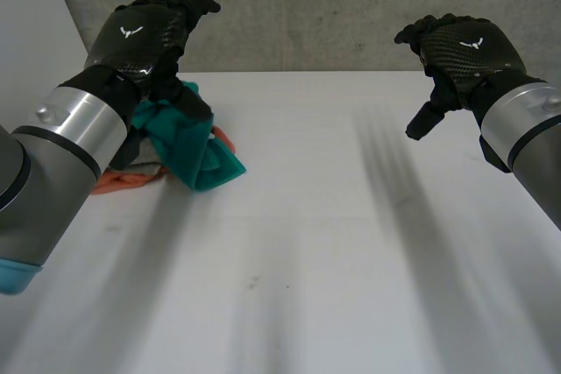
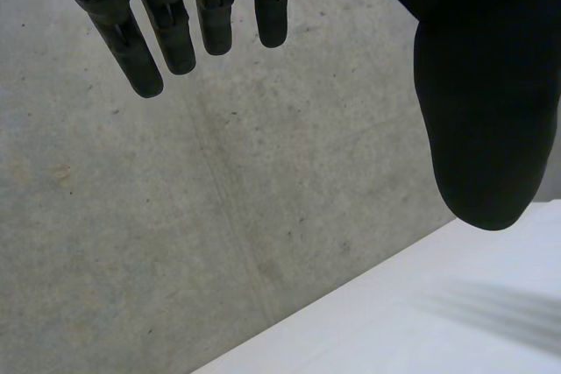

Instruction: Fold the laundry.

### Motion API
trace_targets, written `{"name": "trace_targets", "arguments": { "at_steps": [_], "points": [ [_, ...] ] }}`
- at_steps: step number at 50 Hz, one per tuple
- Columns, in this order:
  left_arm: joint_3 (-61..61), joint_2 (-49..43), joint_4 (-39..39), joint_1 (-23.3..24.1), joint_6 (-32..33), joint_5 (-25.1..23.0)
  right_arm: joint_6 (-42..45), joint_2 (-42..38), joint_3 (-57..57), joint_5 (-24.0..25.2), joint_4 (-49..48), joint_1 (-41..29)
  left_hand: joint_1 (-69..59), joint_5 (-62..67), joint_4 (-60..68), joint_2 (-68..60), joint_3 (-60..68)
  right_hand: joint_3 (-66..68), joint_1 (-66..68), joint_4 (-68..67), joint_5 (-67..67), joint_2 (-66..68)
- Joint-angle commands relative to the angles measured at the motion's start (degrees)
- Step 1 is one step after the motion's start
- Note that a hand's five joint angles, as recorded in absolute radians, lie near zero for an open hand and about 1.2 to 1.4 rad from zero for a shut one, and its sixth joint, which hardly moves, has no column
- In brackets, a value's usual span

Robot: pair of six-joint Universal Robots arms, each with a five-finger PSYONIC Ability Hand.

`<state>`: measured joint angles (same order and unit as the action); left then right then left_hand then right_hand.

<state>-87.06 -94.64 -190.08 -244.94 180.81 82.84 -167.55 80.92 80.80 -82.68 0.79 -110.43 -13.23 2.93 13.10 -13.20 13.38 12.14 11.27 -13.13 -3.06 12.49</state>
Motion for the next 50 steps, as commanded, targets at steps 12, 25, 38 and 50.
{"name": "trace_targets", "arguments": {
  "at_steps": [12,25,38,50],
  "points": [
    [12.69,-27.69,-6.44,-11.61,29.05,-0.04,0.56,-0.41,0.5,0.33,0.27,-0.14,-2.37,2.66,2.5,-2.4,2.22,-2.14,-1.27,3.13,3.06,-2.49],
    [26.15,-44.41,-7.85,-14.43,32.06,-0.13,1.96,-2.79,0.59,0.24,0.26,0.04,-66.7,67.0,66.83,-66.73,66.55,-2.14,-1.27,3.13,3.06,-2.49],
    [13.16,-19.81,-7.93,-1.17,17.57,0.57,1.96,-2.52,-0.47,0.16,0.35,0.57,-66.77,67.07,66.9,-66.8,66.62,-2.14,-1.27,3.13,3.06,-2.49],
    [2.69,-19.61,-6.09,19.31,11.14,0.57,2.05,-2.08,-1.0,0.24,1.93,0.48,-66.77,67.07,66.9,-66.8,66.62,-2.14,-1.27,3.13,3.06,-2.49]
  ]
}}
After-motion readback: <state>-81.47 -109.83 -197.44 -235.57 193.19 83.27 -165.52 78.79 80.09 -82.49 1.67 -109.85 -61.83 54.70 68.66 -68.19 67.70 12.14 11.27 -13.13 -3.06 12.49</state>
